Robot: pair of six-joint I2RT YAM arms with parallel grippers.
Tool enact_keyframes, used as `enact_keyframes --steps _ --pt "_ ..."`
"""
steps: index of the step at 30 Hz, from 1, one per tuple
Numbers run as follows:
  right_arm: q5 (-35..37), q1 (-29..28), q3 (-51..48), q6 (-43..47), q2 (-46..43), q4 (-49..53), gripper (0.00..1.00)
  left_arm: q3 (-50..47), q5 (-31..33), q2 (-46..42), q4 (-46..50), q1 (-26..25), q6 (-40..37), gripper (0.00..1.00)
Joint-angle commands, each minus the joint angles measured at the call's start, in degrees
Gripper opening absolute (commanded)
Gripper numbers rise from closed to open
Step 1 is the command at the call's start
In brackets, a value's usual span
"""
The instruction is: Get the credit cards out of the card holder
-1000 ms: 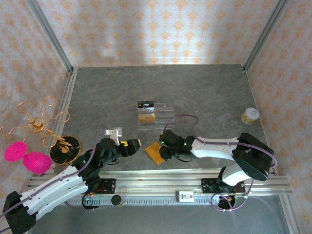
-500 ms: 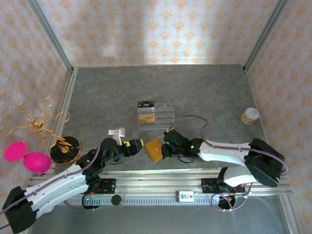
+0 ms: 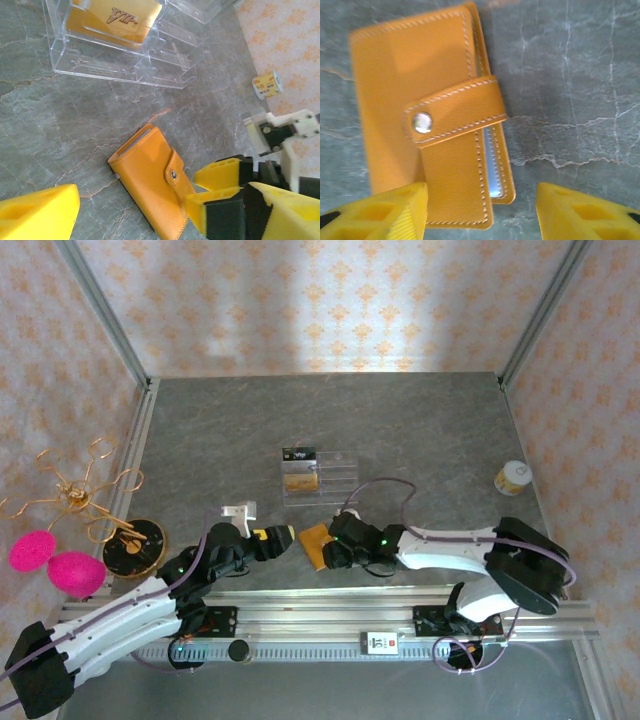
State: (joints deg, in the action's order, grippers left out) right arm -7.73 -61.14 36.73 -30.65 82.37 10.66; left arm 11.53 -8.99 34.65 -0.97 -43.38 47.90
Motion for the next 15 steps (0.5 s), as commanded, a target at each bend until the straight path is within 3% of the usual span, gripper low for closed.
enact_keyframes --steps 1,6,12,15 --pt "1.08 -0.5 1.5 2.94 1.69 -0.66 0.58 1.97 0.16 0.82 -0.74 0.22 -1.66 0.86" --pt "-0.21 -0.73 2.42 3.29 3.84 -1.6 0.52 2.18 -0.09 2.03 -1.0 0.16 -1.95 0.85" --pt "-0.29 -1.35 1.65 2.51 4.86 -2.56 0.09 1.23 -1.3 3.09 -3.21 0.13 -1.51 0.85" --pt "-1.03 -1.26 0.42 2.1 1.24 -5.3 0.0 -0.04 -2.13 2.89 -5.58 0.18 -0.93 0.85"
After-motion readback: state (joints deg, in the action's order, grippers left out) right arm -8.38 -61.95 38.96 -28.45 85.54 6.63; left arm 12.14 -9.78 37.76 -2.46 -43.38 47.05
